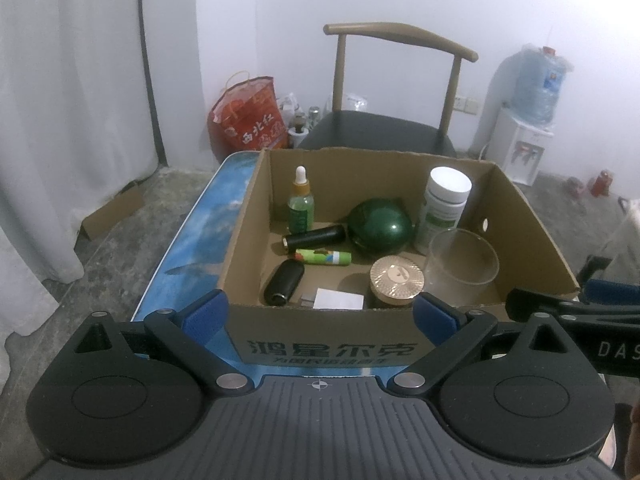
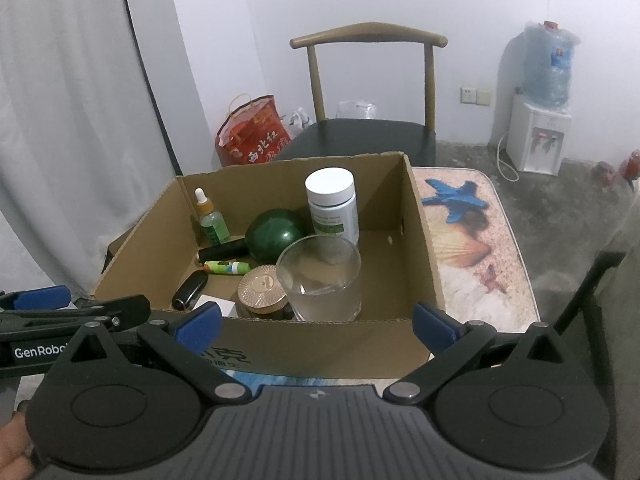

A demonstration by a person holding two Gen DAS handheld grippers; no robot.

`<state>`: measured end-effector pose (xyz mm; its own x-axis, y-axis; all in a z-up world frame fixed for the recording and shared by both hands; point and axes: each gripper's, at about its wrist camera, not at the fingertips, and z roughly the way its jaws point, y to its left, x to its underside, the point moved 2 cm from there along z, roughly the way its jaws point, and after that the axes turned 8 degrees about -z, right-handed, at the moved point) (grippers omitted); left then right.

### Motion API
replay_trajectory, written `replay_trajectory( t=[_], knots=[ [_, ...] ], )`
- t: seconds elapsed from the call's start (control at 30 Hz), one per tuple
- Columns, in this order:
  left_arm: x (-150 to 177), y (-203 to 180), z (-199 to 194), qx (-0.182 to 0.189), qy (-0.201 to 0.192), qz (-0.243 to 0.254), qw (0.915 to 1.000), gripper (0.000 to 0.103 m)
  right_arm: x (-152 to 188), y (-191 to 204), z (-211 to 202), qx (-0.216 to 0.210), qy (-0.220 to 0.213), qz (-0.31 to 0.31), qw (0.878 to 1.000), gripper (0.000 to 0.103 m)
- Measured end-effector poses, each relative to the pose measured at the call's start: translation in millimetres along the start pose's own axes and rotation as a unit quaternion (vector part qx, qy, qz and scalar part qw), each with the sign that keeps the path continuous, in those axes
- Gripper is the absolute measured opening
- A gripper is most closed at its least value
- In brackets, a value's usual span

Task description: Organize rigid objects

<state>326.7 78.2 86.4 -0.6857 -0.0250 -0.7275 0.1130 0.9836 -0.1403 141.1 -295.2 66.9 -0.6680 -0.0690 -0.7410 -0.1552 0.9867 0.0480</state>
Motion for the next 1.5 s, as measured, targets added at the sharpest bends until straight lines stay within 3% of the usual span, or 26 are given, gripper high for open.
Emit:
replay_trajectory(
  t=[1.5],
  knots=[
    [-1.4,-1.7,-0.6,0.000,0.000,-0.001,1.0000,0.098,-1.0,-1.7,-3.0,0.001,0.002,0.003,1.000,0.103]
  ],
)
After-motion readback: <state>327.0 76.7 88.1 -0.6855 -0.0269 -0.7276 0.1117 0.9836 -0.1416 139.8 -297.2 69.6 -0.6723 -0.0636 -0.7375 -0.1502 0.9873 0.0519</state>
